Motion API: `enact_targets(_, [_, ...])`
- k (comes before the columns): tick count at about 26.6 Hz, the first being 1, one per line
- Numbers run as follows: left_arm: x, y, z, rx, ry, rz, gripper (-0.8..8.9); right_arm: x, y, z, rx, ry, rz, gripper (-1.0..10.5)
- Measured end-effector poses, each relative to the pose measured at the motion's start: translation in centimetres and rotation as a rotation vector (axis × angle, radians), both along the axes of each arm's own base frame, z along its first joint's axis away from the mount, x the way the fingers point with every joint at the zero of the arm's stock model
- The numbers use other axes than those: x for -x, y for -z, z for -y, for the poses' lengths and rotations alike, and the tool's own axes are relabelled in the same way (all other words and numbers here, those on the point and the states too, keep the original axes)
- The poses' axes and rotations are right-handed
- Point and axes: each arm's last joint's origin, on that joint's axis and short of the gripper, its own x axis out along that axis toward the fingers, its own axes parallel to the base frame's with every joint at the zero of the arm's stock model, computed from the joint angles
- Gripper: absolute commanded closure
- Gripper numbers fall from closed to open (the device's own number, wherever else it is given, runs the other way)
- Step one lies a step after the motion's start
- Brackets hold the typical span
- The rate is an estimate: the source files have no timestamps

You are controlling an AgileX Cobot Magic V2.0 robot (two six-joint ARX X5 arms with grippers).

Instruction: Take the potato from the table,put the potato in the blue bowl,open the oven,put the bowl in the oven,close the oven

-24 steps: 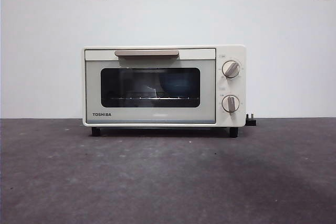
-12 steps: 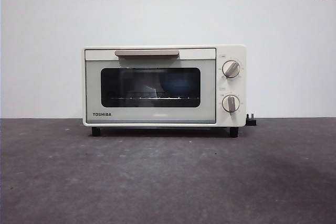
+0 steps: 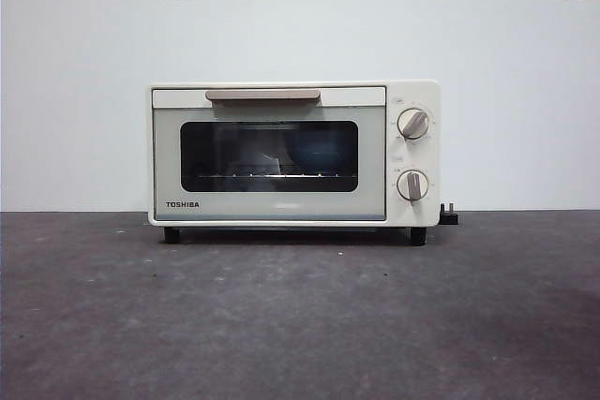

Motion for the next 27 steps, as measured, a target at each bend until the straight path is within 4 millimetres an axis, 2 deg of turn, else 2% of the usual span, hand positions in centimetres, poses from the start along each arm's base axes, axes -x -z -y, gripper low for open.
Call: enact_targets(27, [-0.01, 0.02, 0.00, 0.000, 0.000, -0.002, 8.18, 0.01, 0.01, 0.05, -0.013, 0.022, 0.000, 9.5])
